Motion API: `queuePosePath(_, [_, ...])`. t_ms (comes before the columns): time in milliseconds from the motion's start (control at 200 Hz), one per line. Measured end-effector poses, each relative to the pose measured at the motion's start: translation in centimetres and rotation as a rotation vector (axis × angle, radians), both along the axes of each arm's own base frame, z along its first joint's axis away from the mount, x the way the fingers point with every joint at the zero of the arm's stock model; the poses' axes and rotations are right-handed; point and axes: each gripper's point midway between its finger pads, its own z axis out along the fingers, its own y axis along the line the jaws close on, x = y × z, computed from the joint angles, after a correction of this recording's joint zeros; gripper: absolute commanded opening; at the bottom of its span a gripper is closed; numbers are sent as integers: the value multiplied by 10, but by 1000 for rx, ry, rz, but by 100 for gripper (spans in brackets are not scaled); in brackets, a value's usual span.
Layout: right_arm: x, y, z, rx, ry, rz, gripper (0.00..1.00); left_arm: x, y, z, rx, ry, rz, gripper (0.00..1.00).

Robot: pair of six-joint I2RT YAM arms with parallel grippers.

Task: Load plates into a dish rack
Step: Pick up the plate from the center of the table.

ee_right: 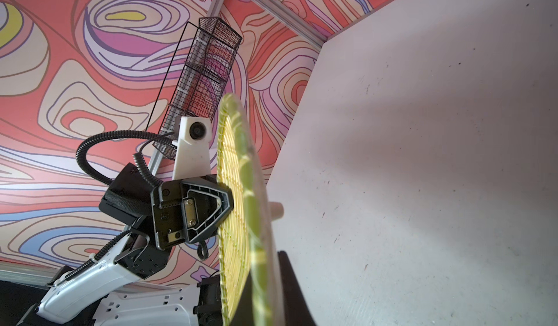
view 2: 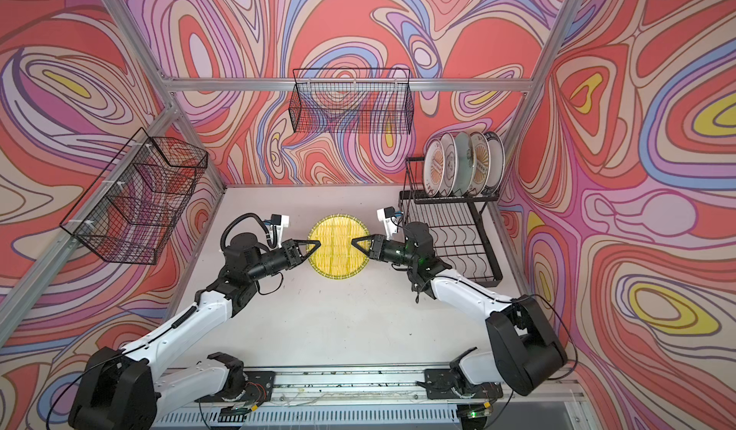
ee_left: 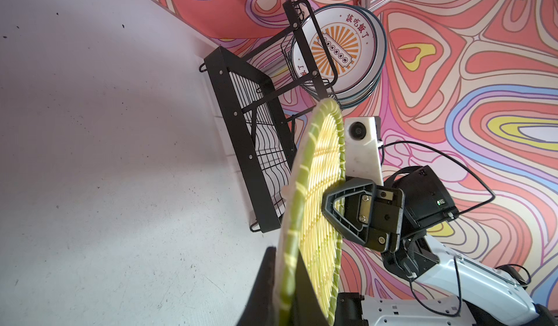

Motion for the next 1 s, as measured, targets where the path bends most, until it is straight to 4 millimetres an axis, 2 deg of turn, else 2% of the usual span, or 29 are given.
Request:
queuePosePath(125, [0, 0, 0, -1, 1, 0, 0, 0, 0, 0, 0, 1, 0, 0])
queuePosePath(351, [0, 0, 0, -37, -6, 4, 0, -1, 1, -4, 12, 14, 5, 23])
queuePosePath(481, [-8, 3, 0, -72, -24, 27, 0, -2, 1, -7, 31, 20, 11, 33])
queuePosePath(741, [-10, 0, 7, -143, -59, 18, 0, -5, 6, -10, 64, 23, 34, 37])
queuePosePath(1002, [-5, -10, 32, -221, -131, -33, 0, -11, 13, -5, 93, 0, 57, 38])
